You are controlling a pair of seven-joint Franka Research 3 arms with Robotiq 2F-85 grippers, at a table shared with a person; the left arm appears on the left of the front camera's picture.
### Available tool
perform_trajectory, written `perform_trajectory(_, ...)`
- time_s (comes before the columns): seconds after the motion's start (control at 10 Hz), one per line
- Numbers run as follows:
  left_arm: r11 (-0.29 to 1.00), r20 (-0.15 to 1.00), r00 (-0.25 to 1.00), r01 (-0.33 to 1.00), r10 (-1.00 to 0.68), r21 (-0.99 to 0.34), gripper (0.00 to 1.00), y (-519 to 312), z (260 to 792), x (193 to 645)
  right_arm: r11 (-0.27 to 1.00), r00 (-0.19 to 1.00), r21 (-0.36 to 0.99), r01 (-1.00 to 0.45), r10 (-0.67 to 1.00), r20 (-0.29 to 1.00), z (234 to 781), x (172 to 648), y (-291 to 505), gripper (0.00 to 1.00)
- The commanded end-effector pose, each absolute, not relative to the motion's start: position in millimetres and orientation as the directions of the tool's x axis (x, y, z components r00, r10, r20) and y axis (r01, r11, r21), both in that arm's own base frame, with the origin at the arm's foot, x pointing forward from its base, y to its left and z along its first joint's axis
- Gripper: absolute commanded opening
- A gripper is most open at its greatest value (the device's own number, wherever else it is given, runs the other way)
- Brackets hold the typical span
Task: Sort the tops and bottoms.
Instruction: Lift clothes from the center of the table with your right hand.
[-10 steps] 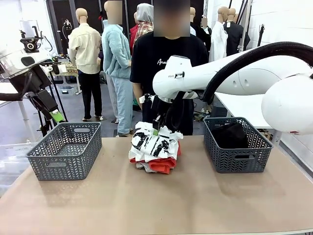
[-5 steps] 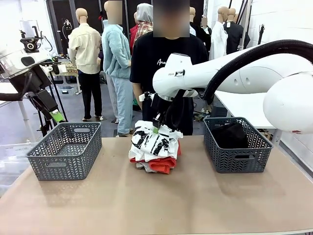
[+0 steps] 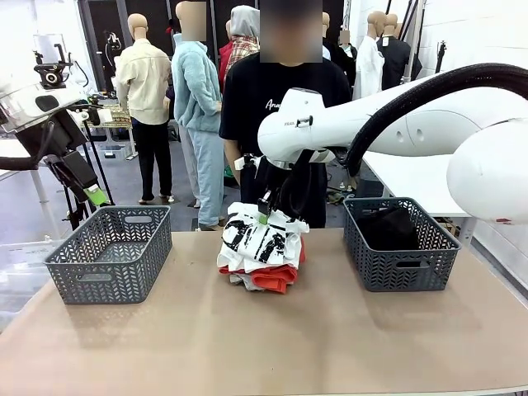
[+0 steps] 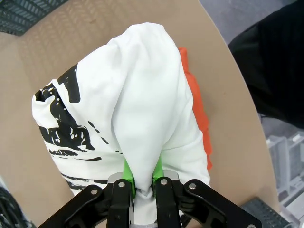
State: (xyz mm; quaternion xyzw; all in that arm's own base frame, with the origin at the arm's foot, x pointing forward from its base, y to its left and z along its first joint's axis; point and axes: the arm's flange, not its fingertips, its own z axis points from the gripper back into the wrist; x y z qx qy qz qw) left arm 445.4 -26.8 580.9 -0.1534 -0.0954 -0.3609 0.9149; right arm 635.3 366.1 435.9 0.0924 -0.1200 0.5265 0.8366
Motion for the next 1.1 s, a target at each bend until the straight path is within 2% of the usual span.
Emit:
perform_trajectory(0.0,0.696,0.287,0.724,0.686,-0.627,-0.211,1.0,-25.6,582.4,445.2,0.429,0.417,0.029,-0.903,0.858,0.299,434.6,637.3,367.3,0.0)
perform_trajectory(1.0,0.696,0.287,0.724,0.686,-0.627,-0.211,1.0,-25.6,582.4,445.2,0.429,0.417,0.028,-0.903,0.859,0.298,436.1,635.3,366.1,0.0)
